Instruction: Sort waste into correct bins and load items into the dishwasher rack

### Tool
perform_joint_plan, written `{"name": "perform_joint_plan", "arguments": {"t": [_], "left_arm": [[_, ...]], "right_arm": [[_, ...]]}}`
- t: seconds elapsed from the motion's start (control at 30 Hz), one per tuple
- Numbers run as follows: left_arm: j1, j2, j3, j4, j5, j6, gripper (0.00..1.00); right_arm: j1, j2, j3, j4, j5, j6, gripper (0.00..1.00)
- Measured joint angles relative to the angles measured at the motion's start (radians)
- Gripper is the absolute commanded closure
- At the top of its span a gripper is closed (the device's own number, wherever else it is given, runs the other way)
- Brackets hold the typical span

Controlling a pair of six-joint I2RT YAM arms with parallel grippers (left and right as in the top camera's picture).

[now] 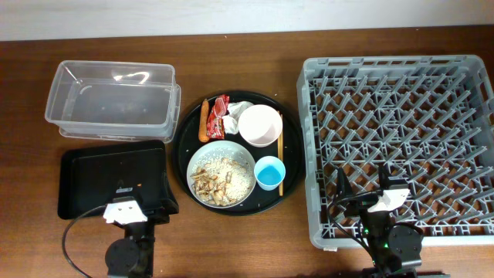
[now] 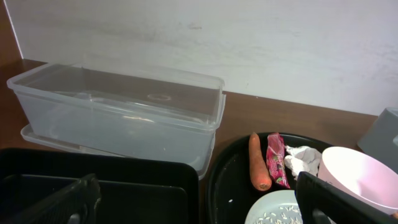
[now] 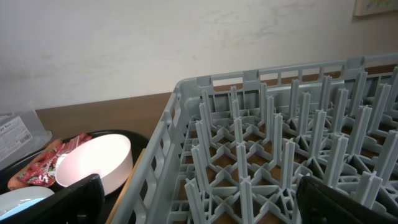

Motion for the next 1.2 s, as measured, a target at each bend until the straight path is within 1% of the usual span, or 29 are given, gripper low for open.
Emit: {"name": "perform_joint_plan", "arguments": {"t": [1.07,1.2], "left_arm": [[0.0,0.0,0.0,0.001,0.003,0.0,0.01],[0.0,0.0,-0.002,0.052,0.017,0.0,0.01]], "right_arm": [[0.0,0.0,0.0,0.001,0.0,0.0,0.02],[0.0,0.0,0.0,0.034,0.0,0.0,0.02]]}}
